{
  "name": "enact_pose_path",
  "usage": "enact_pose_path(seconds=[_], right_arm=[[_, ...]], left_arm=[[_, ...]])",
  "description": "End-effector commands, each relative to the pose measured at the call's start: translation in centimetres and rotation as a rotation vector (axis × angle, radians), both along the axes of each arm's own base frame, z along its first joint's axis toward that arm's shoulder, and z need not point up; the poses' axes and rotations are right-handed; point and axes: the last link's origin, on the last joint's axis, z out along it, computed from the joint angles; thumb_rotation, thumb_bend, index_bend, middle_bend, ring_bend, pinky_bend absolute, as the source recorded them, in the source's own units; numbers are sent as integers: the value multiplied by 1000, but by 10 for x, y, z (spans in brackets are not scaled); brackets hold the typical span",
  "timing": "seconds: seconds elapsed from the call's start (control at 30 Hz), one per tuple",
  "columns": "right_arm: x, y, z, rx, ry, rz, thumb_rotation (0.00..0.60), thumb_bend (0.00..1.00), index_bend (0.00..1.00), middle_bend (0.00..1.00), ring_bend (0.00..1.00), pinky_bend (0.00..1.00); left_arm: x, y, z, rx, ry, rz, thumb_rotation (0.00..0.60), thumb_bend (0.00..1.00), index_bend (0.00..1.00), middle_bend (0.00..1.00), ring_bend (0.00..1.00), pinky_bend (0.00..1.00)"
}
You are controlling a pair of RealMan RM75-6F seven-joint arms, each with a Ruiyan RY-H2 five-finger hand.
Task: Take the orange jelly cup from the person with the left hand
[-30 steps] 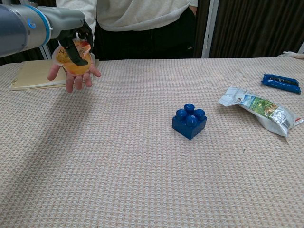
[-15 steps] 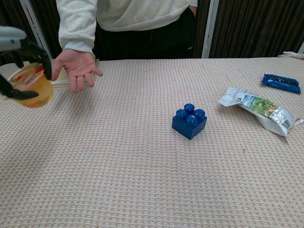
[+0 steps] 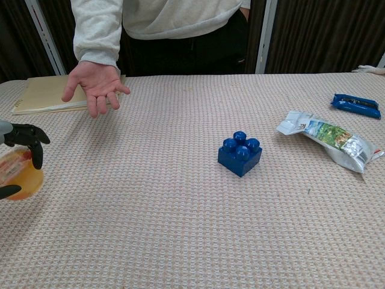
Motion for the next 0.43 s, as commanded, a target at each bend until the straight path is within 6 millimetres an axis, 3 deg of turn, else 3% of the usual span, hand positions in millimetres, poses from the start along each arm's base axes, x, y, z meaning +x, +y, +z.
enact_pose_path(seconds=[0.03, 0.27, 0.43], right_arm=[[0, 0, 0, 0, 2, 1, 600, 73, 134, 0, 0, 0], [-1, 2, 2, -7, 9, 1, 600, 73, 133, 0, 0, 0], [-1, 1, 2, -2, 18, 7, 600, 72, 133, 0, 0, 0]], left_arm=[[-5, 1, -8, -16, 13, 19, 600, 240, 83, 0, 0, 7], [-10, 8, -7, 21, 54, -22, 600, 229, 30, 0, 0, 0], [-13, -7, 19, 103, -2, -43, 600, 227, 28, 0, 0, 0]])
